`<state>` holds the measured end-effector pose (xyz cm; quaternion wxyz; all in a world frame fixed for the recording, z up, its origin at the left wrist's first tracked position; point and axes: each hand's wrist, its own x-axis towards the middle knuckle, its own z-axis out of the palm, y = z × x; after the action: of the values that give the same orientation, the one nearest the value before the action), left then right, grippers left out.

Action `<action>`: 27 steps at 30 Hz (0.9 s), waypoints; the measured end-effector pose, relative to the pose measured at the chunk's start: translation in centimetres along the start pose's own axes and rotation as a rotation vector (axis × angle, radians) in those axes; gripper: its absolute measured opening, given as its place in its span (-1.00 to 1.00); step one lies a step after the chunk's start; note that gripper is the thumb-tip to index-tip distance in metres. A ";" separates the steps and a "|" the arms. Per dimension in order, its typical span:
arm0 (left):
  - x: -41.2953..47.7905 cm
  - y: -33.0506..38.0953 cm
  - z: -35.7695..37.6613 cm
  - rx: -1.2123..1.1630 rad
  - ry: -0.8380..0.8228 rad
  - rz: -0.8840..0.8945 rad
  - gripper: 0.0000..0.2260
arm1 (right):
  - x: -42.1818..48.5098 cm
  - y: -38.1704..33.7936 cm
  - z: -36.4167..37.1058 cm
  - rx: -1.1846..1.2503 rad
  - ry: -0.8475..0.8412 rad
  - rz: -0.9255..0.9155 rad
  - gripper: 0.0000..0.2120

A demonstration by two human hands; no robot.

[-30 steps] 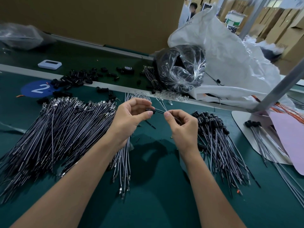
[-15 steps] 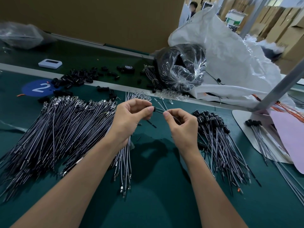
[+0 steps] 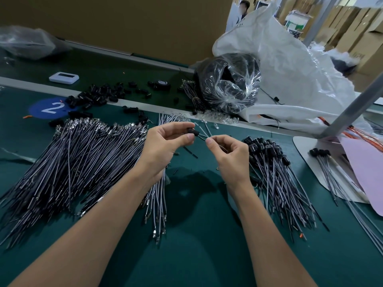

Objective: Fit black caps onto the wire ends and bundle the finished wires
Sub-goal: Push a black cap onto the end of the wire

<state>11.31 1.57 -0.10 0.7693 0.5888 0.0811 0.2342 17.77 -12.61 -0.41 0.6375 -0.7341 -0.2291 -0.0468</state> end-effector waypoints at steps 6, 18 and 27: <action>-0.1 0.0 0.1 -0.021 -0.002 0.019 -0.76 | 0.0 0.1 0.1 -0.016 -0.013 -0.008 -0.87; -0.1 -0.4 0.2 -0.101 0.006 -0.015 -0.79 | -0.1 0.1 0.1 0.083 0.043 -0.002 -0.84; -0.3 -0.1 0.6 -0.108 0.017 -0.020 -0.78 | -0.4 0.0 0.5 0.003 0.070 -0.147 -0.91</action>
<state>11.30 0.90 -0.12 0.8015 0.5437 0.0809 0.2354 17.36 -12.28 -0.65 0.6408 -0.7125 -0.2600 -0.1186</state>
